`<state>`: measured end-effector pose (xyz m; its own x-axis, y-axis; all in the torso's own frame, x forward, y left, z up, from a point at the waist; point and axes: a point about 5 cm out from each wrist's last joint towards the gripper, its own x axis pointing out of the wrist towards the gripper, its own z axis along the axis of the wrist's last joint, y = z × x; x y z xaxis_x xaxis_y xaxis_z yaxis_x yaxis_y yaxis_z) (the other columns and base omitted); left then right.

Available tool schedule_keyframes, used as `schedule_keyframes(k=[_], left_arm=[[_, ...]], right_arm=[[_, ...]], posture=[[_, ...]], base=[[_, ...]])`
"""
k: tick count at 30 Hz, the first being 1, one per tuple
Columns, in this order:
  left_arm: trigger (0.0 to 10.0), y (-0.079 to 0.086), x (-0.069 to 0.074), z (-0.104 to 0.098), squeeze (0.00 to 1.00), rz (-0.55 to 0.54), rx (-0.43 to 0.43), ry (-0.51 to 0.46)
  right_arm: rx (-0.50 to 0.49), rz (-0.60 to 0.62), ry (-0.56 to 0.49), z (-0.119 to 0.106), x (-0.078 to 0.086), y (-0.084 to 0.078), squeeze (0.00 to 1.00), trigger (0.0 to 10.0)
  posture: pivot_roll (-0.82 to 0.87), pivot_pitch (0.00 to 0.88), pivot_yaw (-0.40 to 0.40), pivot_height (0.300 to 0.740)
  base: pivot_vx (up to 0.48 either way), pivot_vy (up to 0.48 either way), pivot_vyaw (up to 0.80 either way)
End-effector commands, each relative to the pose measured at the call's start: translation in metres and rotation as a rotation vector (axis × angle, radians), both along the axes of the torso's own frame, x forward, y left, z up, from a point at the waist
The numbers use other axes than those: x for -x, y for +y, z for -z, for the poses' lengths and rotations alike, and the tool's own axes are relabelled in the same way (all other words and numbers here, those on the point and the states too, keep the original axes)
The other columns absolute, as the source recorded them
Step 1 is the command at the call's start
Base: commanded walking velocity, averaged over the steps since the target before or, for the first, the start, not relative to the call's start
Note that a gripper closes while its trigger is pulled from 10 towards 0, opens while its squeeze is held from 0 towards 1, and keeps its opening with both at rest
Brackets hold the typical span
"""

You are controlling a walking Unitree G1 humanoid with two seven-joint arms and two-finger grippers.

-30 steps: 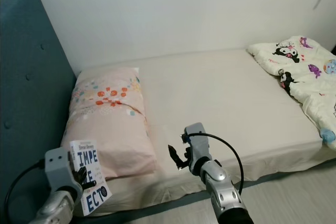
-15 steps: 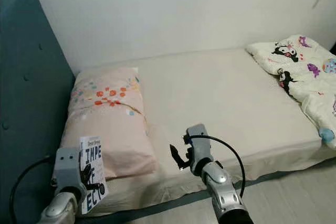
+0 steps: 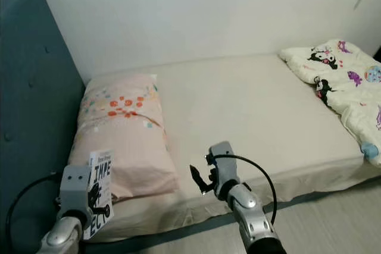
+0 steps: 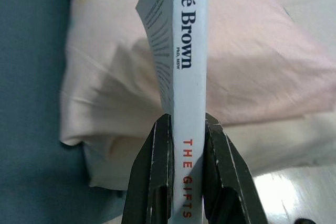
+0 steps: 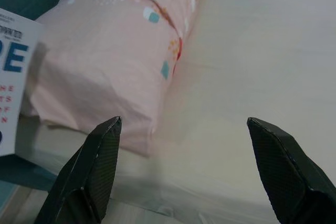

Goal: Clean up the room

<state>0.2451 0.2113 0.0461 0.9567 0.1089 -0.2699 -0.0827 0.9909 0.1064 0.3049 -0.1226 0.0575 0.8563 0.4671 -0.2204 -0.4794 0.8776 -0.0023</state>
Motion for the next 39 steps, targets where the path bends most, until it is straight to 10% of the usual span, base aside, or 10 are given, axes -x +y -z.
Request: schedule_keyframes(k=[1, 39], left_arm=[[10.0, -0.002, 0.002, -0.002, 0.0, 0.054, -0.017, -0.017], [10.0, 0.001, 0.011, -0.006, 0.0, 0.233, 0.013, 0.033]], right_arm=[[0.016, -0.017, 0.025, 0.008, 0.004, 0.0, 0.0, 10.0], [-0.018, -0.062, 0.032, 0.01, 0.009, 0.007, 0.0, 10.0]], posture=[[0.02, 0.124, -0.03, 0.641], [0.05, 0.143, -0.012, 0.597]], base=[[0.0, 0.0, 0.0], [0.0, 0.0, 0.0]])
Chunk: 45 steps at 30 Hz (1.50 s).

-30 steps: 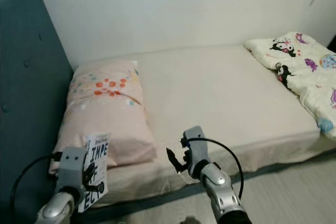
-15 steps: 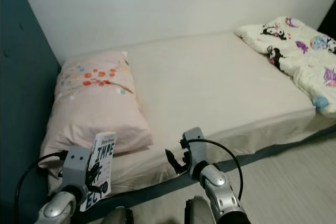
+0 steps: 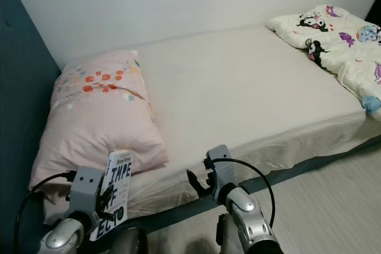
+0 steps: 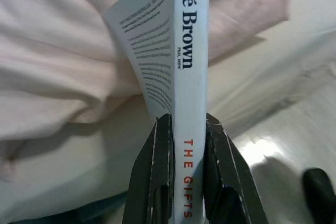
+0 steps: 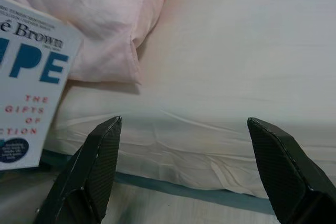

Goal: Clean up the room

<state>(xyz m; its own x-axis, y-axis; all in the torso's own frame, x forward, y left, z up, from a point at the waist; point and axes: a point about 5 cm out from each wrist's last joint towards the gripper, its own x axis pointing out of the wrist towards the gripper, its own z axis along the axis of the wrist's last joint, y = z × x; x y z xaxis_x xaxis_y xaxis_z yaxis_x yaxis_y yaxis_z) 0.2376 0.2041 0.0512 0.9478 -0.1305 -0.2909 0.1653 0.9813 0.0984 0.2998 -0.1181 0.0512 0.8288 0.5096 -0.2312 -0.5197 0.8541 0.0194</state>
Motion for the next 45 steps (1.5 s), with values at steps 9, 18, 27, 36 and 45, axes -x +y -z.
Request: schedule_keyframes(k=[9, 18, 27, 36, 45], left_arm=[[10.0, 0.028, 0.015, -0.007, 0.0, -0.054, 0.329, 0.088], [10.0, 0.033, 0.06, 0.008, 0.0, -0.206, 0.892, 0.362], [10.0, 0.04, 0.061, 0.008, 0.0, -0.462, 1.094, 0.269], [10.0, 0.044, 0.04, 0.013, 0.0, -0.804, 1.264, 0.102], [10.0, 0.05, 0.049, 0.021, 0.0, -1.224, 1.204, 0.01]], right_arm=[[-0.019, -0.057, 0.023, 0.003, 0.007, 0.006, 0.0, 10.0], [-0.006, -0.118, 0.05, 0.007, 0.013, 0.009, 0.0, 10.0], [-0.008, -0.124, 0.062, 0.007, 0.012, 0.007, 0.0, 10.0], [-0.007, -0.132, 0.07, 0.006, 0.012, 0.008, 0.0, 10.0], [-0.002, -0.133, 0.073, 0.006, 0.013, 0.006, 0.0, 10.0]], posture=[[0.05, 0.149, -0.014, 0.577], [0.04, 0.156, -0.015, 0.577], [0.05, 0.158, -0.024, 0.577], [0.03, 0.153, -0.029, 0.577], [0.02, 0.146, -0.027, 0.577]], base=[[0.0, 0.0, 0.0], [0.0, 0.0, 0.0], [0.0, 0.0, 0.0], [0.0, 0.0, 0.0], [0.0, 0.0, 0.0]])
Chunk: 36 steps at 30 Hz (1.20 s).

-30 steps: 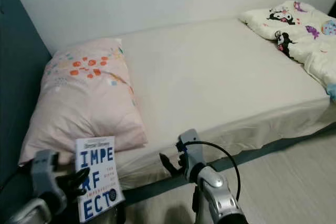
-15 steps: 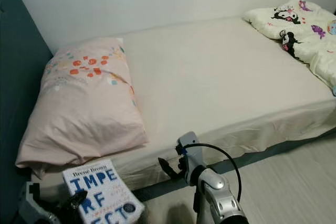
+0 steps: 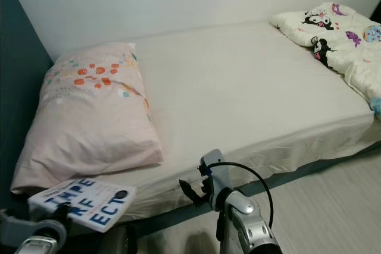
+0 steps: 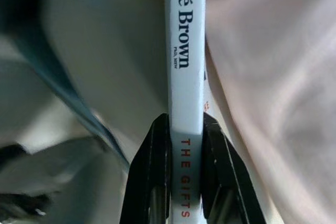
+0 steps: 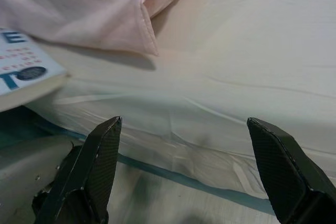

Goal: Clean up the room

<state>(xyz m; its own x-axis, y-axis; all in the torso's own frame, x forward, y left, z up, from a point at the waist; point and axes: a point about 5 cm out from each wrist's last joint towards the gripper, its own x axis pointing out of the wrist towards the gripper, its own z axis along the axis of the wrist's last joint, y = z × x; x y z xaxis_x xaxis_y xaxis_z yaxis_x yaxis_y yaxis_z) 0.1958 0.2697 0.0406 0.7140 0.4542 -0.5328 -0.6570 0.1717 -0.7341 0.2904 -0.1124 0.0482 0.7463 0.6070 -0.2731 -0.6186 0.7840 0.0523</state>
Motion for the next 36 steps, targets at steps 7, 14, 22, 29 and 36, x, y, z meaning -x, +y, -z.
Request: schedule_keyframes(k=[7, 14, 22, 29, 36], left_arm=[[10.0, -0.011, 0.029, 0.021, 0.0, -0.411, 0.134, 0.126], [10.0, -0.046, 0.02, 0.033, 0.0, -0.363, 0.277, 0.192], [10.0, -0.063, 0.016, 0.028, 0.0, -0.377, 0.335, 0.191], [10.0, -0.098, -0.002, 0.023, 0.0, -0.128, 0.513, 0.113], [10.0, -0.131, -0.007, 0.016, 0.0, 0.137, 0.61, 0.105]], right_arm=[[0.001, -0.013, 0.022, 0.003, 0.004, 0.001, 0.0, 10.0], [0.003, -0.023, 0.027, 0.003, 0.004, 0.002, 0.0, 10.0], [-0.001, -0.022, 0.033, 0.002, 0.004, 0.001, 0.0, 10.0], [-0.009, -0.024, 0.048, 0.003, 0.005, 0.002, 0.0, 10.0], [-0.008, -0.03, 0.052, 0.003, 0.005, 0.003, 0.0, 10.0]], posture=[[0.02, 0.145, -0.034, 0.577], [0.02, 0.157, -0.042, 0.577], [0.02, 0.165, -0.042, 0.577], [0.02, 0.18, -0.047, 0.577], [0.02, 0.181, -0.044, 0.577]], base=[[0.0, 0.0, 0.0], [0.0, 0.0, 0.0], [0.0, 0.0, 0.0], [0.0, 0.0, 0.0], [0.0, 0.0, 0.0]])
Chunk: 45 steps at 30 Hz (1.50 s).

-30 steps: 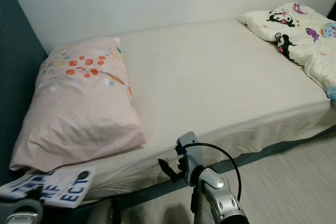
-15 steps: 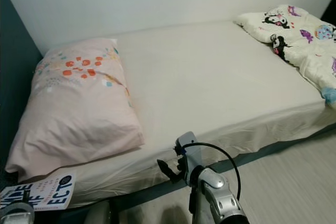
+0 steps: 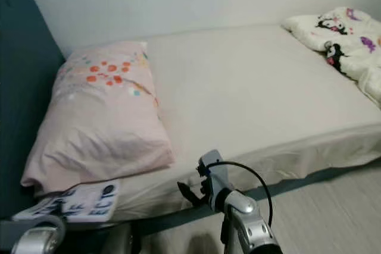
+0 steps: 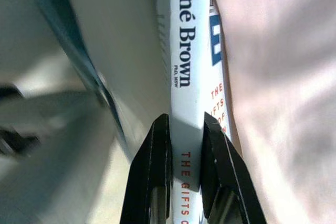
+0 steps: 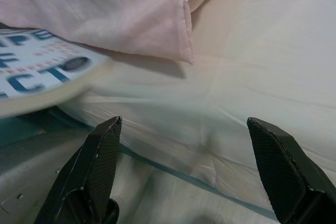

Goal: Clean up the room

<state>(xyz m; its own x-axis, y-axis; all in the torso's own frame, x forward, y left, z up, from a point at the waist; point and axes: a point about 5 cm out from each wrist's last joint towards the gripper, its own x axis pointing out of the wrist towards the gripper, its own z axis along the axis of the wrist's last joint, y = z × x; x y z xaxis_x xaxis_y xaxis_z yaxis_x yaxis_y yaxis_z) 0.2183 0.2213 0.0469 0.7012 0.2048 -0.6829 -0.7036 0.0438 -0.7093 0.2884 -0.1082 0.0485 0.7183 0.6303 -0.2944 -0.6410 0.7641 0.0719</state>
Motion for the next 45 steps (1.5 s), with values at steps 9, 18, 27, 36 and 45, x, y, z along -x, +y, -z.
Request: schedule_keyframes(k=[9, 18, 27, 36, 45], left_arm=[[10.0, -0.079, 0.019, 0.027, 0.0, -0.039, 0.312, 0.076], [10.0, -0.05, 0.014, -0.037, 0.0, 0.464, 0.075, -0.409], [10.0, -0.021, 0.039, -0.121, 0.0, 0.762, -0.237, -0.84], [10.0, -0.009, -0.004, -0.144, 0.0, 0.584, -0.531, -0.897], [10.0, -0.023, -0.05, -0.15, 0.0, 0.332, -0.48, -0.864]], right_arm=[[-0.01, 0.001, 0.026, 0.003, 0.004, -0.001, 0.0, 10.0], [-0.226, -0.099, 0.128, -0.01, 0.008, 0.013, 1.0, 10.0], [-0.241, -0.127, 0.138, -0.011, 0.008, 0.016, 1.0, 10.0], [-0.369, -0.215, 0.161, -0.024, 0.014, 0.026, 1.0, 10.0], [-0.59, -0.241, 0.142, -0.044, 0.017, 0.025, 1.0, 10.0]], posture=[[0.02, 0.182, -0.043, 0.577], [0.03, 0.174, -0.046, 0.577], [0.04, 0.169, -0.049, 0.577], [0.05, 0.162, -0.047, 0.577], [0.04, 0.157, -0.043, 0.577]], base=[[0.0, 0.0, 0.0], [0.0, 0.0, 0.0], [0.0, 0.0, 0.0], [0.0, 0.0, 0.0], [0.0, 0.0, 0.0]])
